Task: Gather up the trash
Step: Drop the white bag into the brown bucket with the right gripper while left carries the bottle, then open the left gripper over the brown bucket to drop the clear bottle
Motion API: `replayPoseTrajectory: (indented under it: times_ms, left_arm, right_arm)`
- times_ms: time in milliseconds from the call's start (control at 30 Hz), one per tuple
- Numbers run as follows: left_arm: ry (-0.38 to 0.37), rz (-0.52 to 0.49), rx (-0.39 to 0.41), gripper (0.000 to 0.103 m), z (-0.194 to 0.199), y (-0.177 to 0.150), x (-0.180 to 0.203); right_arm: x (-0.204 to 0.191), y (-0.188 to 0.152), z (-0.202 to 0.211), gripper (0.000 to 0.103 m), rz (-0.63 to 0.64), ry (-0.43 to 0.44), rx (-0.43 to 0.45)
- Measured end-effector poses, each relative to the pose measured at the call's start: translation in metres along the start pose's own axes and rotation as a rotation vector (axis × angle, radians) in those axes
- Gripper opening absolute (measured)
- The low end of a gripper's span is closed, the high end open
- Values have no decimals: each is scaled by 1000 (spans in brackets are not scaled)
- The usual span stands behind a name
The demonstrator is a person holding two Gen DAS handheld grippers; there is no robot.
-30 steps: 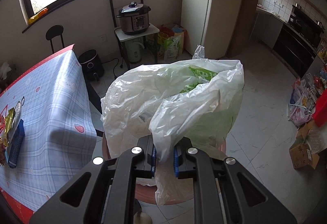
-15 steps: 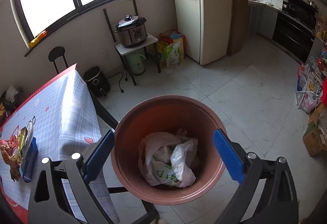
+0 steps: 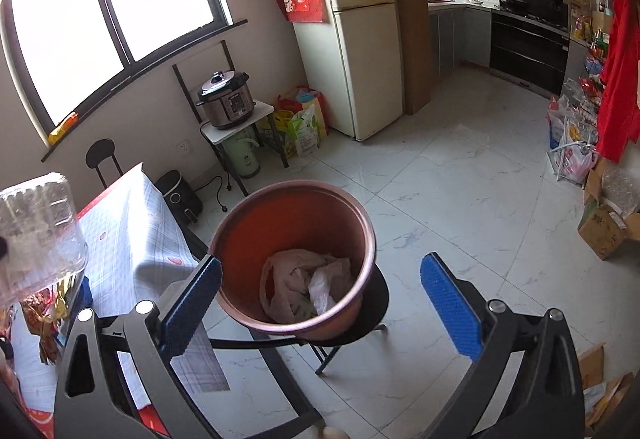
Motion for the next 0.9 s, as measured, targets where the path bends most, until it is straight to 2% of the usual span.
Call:
replayPoseTrajectory:
  times_ms: [233, 367, 400, 433, 467, 500, 567, 667, 900]
  left_arm:
    - [-79, -25, -122, 13, -115, 23, 12]
    - [-95, -49, -149, 13, -170, 40, 24]
    - [-87, -56, -156, 17, -183, 42, 26]
    - [-72, -65, -161, 45, -195, 45, 28]
    - [-52, -76, -166, 79, -205, 47, 29]
    - [-15, -89, -162, 89, -211, 48, 29]
    - [34, -99, -158, 91, -210, 50, 29]
    - [39, -89, -137, 97, -191, 48, 25]
    - [125, 1, -37, 97, -108, 38, -9]
  right_arm:
    - [64, -14, 9, 98, -83, -75, -11]
    - [88, -17, 9, 98, -122, -106, -8]
    - [92, -18, 9, 98, -130, -109, -8]
    - [94, -18, 8, 98, -138, -110, -10]
    - [95, -18, 7, 98, -145, -108, -13]
    - [95, -17, 7, 98, -150, -104, -16]
    - [93, -15, 9, 98, -148, -90, -11]
    - [80, -11, 10, 98, -136, -66, 1]
    - [36, 0, 12, 98, -90, 9, 8]
Point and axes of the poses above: each gripper's, at about its wrist camera, not at the fingertips, and z roughly against the way its jaws point, x to its right, y to its top, the point moved 2 cm from there along -z, roughly the way its jaws point, and after that the axes turned 15 degrees about -y, right-handed, at the moved point
